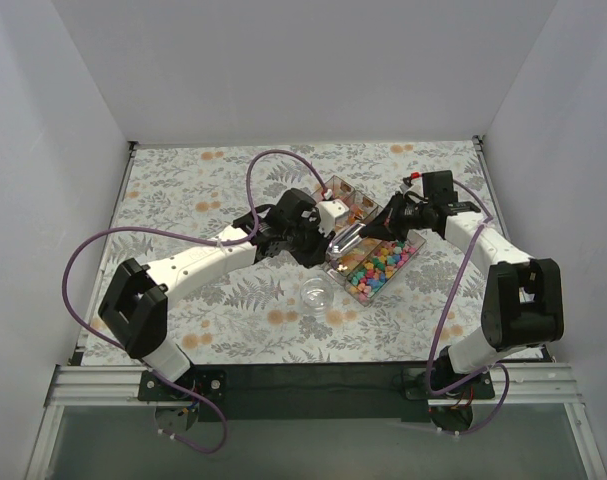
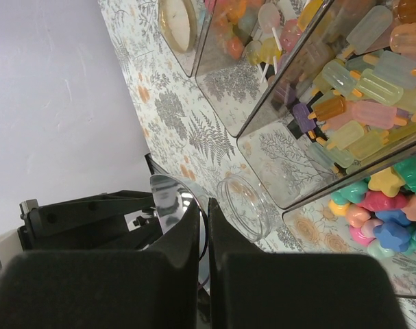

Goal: Pack the candies
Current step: Pick up the spatula from the center of the board.

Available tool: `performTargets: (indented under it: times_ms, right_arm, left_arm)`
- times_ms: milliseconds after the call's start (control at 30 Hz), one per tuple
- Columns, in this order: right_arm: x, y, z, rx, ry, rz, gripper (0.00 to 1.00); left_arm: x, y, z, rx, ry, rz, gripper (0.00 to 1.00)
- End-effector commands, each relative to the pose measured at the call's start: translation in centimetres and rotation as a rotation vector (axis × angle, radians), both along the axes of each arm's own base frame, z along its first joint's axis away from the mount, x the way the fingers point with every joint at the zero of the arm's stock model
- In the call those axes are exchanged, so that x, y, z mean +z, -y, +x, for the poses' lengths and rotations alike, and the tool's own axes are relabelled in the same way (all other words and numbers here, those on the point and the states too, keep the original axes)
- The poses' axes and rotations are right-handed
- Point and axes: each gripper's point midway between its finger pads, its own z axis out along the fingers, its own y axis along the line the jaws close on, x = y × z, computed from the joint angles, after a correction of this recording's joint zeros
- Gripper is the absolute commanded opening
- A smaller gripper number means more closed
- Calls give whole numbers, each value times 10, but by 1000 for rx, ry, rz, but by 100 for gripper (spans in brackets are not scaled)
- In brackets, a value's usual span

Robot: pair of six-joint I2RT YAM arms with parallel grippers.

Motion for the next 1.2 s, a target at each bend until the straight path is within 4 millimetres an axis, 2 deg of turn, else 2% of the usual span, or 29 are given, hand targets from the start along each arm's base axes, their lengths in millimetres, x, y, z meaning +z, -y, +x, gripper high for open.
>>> performTargets:
  times_ms: [0,33,167,667,967,1067,1167]
  right_arm:
    - [18,-2,0,1,50,42,1]
    - [18,-2,-1,2,50,42,1]
    - [15,-1,-2,3,58,30,1]
    - [-17,11,-9,-43,19,-49,1]
    - [-19,11,-12,-46,1,-41,1]
    - [-17,11,-10,-47,5,-38,1]
    - [-16,11,-10,-46,5,-36,1]
  left_arm:
    - [19,5,-2,-6,36,-48,18]
    - [19,5,-2,-8,31,-49,17]
    - [25,8,0,5,42,-70,0]
    - [44,3,6,57,97,-116,0]
    - [51,6,5,59,117,-161,18]
    - [50,7,4,52,112,-163,28]
    - [49,7,2,45,104,-164,28]
